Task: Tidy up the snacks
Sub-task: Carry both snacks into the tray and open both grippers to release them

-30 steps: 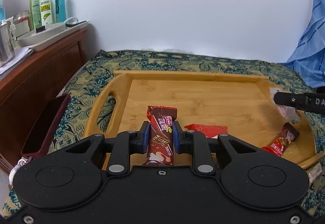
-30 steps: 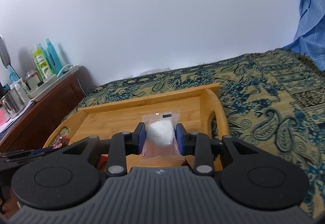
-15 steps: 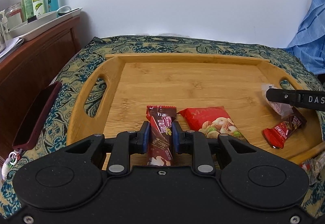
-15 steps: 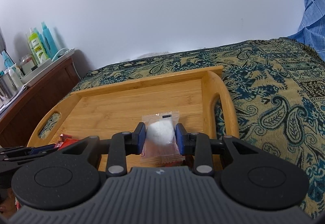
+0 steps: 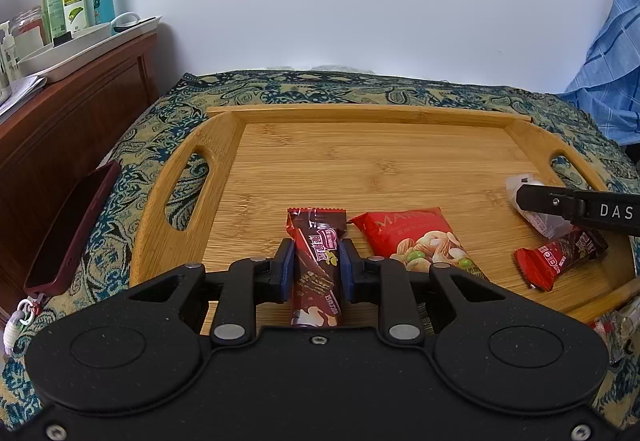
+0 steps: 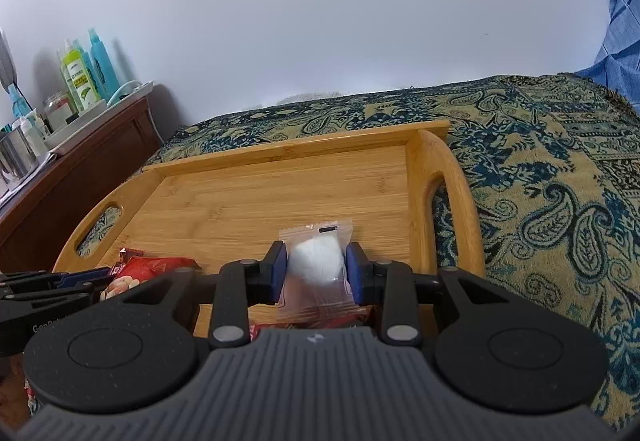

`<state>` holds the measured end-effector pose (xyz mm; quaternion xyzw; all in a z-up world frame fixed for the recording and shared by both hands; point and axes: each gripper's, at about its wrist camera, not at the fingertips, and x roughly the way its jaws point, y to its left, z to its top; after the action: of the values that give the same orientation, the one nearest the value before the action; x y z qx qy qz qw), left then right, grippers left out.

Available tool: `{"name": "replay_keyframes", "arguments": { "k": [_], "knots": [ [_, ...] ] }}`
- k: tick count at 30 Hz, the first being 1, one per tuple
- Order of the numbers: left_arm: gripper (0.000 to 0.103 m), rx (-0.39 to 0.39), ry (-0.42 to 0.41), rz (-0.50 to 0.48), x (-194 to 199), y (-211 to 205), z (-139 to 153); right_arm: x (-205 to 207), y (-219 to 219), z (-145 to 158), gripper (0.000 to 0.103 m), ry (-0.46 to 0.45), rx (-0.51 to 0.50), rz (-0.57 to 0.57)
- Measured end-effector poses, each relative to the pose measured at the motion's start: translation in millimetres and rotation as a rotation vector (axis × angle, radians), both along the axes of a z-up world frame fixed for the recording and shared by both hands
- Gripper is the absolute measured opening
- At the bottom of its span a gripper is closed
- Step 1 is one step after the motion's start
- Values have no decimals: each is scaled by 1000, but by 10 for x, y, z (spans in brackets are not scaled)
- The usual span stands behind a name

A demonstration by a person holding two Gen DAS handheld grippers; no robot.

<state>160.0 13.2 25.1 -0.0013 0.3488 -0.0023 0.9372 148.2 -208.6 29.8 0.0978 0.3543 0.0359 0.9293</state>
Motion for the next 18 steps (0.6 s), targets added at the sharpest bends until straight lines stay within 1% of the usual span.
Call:
{"name": "replay_keyframes", "arguments": {
  "k": [9,12,13,15,16,18],
  "knots": [
    [23,3,-2,-1,-2,-6,-3,-6,-11,-2,37,-3,4,1],
    [24,3,-2,-2,-3,-9,-4,-10,-5,-2,40,-6,5,3],
    [25,3,-4,-4,-7,-10,0,-13,-8,0,42,-8,9,6],
    [36,1,-11,-6,-18,-7,16,-21,-12,6,48,-11,15,6],
    [39,2,-18,-8,-28,-7,27,-29,-13,15,48,-15,14,5],
    [44,8,-32,-10,-49,-10,49,-47,-16,43,58,-29,10,4]
  ]
}}
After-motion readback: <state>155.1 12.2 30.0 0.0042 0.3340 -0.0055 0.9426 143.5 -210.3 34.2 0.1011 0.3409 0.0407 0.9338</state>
